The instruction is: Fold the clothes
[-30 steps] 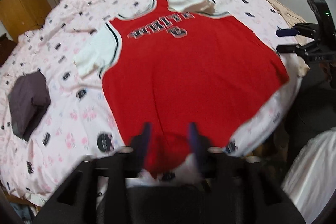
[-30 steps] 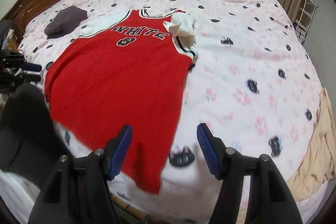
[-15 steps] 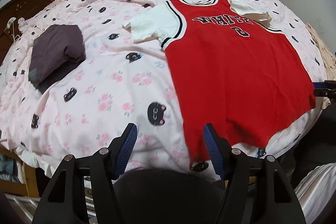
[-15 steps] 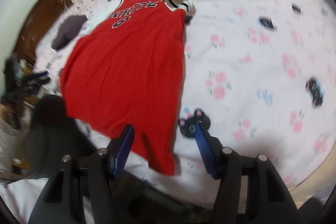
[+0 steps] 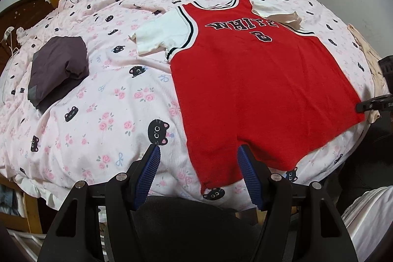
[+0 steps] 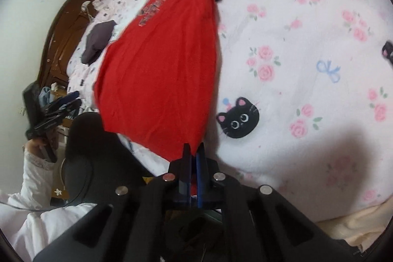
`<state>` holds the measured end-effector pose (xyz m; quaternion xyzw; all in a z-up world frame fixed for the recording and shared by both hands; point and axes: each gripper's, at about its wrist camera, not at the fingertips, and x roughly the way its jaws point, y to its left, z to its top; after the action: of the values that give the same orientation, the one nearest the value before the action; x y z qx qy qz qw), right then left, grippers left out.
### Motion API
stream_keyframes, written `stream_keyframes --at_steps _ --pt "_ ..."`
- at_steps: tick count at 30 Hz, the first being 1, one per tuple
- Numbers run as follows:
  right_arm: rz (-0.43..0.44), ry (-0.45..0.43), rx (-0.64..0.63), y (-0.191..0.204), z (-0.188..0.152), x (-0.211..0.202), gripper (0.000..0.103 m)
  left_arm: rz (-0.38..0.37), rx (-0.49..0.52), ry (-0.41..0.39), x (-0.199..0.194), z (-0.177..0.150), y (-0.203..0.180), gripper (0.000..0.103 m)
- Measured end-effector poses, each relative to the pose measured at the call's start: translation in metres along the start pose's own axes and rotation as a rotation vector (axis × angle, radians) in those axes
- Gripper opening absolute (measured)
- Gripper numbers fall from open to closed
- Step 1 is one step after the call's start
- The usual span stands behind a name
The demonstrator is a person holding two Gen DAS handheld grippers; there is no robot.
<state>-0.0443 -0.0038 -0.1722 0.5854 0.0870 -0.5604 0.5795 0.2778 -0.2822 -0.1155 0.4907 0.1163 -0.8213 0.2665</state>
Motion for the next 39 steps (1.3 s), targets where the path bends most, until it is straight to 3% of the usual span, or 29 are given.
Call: stream_keyframes --at_steps 5,8,13,16,19,21,24,27,32,37,39 --pt "0.023 -0.049 -0.029 0.011 0.006 -0.036 0.003 0.013 0.001 0.012 0.006 0.001 -0.003 0.060" --pt "-0.044 -0.029 -0.037 0.008 0.009 -0.039 0.003 0.012 0.001 0.013 0.011 0.003 -0.006 0.060" --pt "-0.159 0.047 -0.019 -0.005 0.002 -0.004 0.005 0.020 0.030 0.002 0.012 0.012 -0.016 0.060" --pt "-0.215 0.072 -0.039 -0.005 0.001 0.004 0.010 0.023 0.033 -0.043 0.004 0.022 -0.020 0.060" --pt "-0.370 0.049 -0.135 0.008 0.010 -0.012 0.013 -0.027 -0.001 -0.129 -0.004 0.044 -0.027 0.063" --pt "-0.480 0.011 -0.213 0.020 0.020 -0.025 0.020 -0.070 -0.030 -0.193 -0.008 0.061 -0.031 0.073" --pt "-0.488 -0.058 -0.283 0.041 0.050 -0.041 0.026 -0.175 -0.084 -0.255 -0.004 0.090 -0.044 0.073" --pt "-0.479 -0.114 -0.349 0.065 0.083 -0.045 0.028 -0.260 -0.108 -0.258 0.014 0.123 -0.062 0.073" --pt "-0.482 -0.156 -0.473 0.103 0.136 -0.013 0.031 -0.239 -0.049 -0.232 0.050 0.164 -0.082 0.073" --pt "-0.598 -0.131 -0.599 0.114 0.168 0.029 0.033 -0.240 -0.054 -0.246 0.074 0.160 -0.068 0.073" --pt "-0.627 -0.121 -0.645 0.114 0.173 0.042 0.045 -0.266 -0.082 -0.242 0.076 0.163 -0.062 0.073"
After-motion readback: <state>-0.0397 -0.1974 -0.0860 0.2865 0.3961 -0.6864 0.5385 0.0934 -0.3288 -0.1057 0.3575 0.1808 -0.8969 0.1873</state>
